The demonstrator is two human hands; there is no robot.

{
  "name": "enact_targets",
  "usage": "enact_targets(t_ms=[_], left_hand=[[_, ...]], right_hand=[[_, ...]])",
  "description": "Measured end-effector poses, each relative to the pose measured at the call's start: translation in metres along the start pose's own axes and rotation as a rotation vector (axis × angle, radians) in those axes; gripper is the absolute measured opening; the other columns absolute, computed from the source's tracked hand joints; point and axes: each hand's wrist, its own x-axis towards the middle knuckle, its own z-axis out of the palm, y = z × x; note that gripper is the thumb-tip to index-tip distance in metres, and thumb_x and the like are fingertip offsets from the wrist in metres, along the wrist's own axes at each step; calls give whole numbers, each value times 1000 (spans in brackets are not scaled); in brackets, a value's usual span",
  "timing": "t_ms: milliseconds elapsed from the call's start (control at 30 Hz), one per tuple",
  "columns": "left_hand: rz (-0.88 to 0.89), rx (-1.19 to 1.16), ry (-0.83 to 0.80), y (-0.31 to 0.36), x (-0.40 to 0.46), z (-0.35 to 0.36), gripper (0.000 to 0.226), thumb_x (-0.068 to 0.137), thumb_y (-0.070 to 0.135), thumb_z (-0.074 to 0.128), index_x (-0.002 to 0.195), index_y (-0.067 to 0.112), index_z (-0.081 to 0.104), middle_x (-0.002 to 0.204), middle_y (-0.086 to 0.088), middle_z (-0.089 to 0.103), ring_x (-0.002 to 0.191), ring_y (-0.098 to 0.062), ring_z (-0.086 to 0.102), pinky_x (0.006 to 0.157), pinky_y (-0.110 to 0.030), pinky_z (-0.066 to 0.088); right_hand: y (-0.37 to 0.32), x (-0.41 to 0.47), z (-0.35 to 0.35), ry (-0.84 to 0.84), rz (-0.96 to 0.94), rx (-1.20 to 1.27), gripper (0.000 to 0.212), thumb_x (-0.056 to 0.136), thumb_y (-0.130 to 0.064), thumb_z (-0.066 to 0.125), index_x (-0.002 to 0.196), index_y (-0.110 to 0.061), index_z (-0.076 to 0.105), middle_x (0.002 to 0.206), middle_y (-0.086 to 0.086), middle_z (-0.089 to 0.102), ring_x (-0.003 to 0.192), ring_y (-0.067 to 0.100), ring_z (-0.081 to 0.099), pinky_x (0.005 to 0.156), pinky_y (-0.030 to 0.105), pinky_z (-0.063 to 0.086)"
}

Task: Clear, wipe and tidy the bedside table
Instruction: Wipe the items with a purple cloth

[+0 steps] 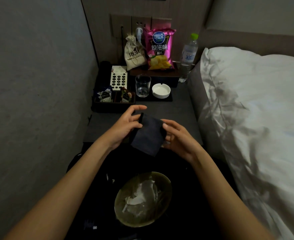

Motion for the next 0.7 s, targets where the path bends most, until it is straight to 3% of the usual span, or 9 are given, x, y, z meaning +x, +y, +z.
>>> enact_targets(t_ms=[67,200,267,333,467,567,700], left_hand=[[-55,87,49,-8,2,-1,56,87,-16,43,129,21,47,116,-10,67,97,-24,65,77,-33,49],[-107,284,149,-27,12,4,53,87,-16,45,125,21,47,114,-15,61,80,-12,67,60,-22,52],[-98,368,197,-37,21,7,52,87,-16,46,126,19,46,113,-19,58,95,-26,65,72,-32,56],[-76,468,233,-47,29,9,52,87,-16,47,127,18,45,112,-16,58,98,-30,63,74,-30,53],[-42,606,290,-60,41,12,48,87,-13,51,125,16,48,116,-12,59,94,-21,62,75,-28,51],[-25,625,312,-65,45,10,46,87,-13,52,122,16,50,117,-11,59,97,-21,63,77,-29,53],[30,637,305,-66,46,6,52,85,-16,53,118,23,50,107,-6,59,85,-15,64,65,-18,52]], right_hand=[[2,4,-5,84,-36,-33,42,86,-10,68,126,-11,57,107,13,65,84,18,69,65,33,57],[3,15,-13,218,-89,-251,42,87,3,66,125,-10,55,83,5,63,64,10,65,47,19,48],[5,24,-16,306,-108,-386,40,85,3,68,122,-9,56,73,3,57,58,9,57,45,19,45],[8,34,-19,401,-134,-520,37,84,3,70,118,-7,59,72,4,54,59,11,54,49,23,46],[11,47,-21,518,-198,-719,31,79,-1,75,107,-8,65,80,12,59,75,21,57,71,38,51],[10,52,-23,484,-226,-771,23,80,0,74,100,-7,67,77,7,60,75,20,57,69,34,49],[5,54,-29,378,-178,-712,16,84,5,67,90,-7,59,81,18,55,68,24,54,54,34,47]])
